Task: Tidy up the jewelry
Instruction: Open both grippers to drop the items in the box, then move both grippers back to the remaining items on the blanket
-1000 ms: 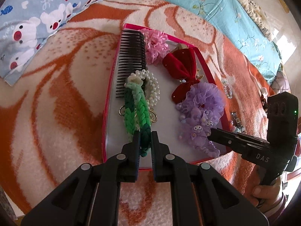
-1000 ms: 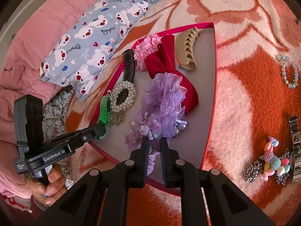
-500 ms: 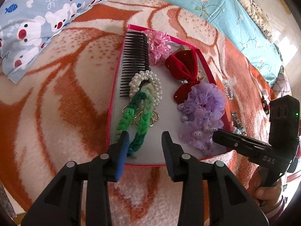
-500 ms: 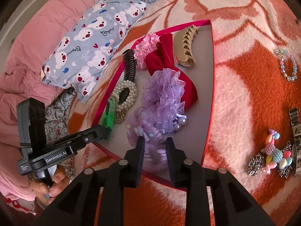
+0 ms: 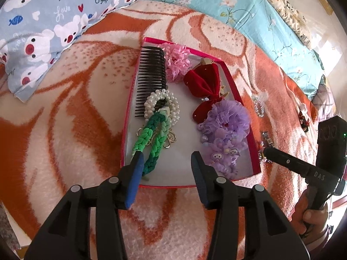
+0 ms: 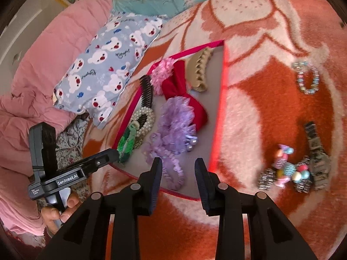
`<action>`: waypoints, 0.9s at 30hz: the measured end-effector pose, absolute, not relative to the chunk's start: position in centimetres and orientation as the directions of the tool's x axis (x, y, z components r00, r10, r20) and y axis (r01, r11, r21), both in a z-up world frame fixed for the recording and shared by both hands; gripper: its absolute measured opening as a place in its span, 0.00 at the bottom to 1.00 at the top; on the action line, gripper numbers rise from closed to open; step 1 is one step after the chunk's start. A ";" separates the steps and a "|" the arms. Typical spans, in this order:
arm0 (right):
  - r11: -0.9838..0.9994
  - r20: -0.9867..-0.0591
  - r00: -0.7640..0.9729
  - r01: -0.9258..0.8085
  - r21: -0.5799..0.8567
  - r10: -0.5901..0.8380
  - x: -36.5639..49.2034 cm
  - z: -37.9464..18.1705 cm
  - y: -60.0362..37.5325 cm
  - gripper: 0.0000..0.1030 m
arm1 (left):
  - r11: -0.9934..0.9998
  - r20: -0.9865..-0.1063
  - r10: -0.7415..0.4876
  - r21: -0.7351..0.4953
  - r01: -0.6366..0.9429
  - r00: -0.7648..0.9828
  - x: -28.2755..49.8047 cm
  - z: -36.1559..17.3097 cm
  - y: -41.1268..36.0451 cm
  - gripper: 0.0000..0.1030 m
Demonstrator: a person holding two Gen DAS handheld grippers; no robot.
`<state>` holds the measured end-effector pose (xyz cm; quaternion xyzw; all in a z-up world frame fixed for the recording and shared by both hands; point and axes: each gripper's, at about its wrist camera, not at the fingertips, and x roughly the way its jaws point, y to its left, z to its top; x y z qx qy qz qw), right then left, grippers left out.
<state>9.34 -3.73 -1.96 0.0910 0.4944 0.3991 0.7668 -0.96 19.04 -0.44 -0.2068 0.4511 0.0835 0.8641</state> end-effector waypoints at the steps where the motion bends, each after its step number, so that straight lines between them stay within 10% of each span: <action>1: 0.671 -0.684 0.204 -0.514 0.534 0.701 9.5 -1.8 -4.4 0.33 | 0.901 -0.812 -0.043 -0.284 -0.329 0.582 -1.0 -0.3 18.9 0.42; 27: 0.771 -0.672 0.378 -0.322 0.549 0.637 12.2 -1.7 -16.3 0.33 | 0.948 -0.779 -0.130 -0.278 -0.152 0.613 1.7 3.2 12.0 0.42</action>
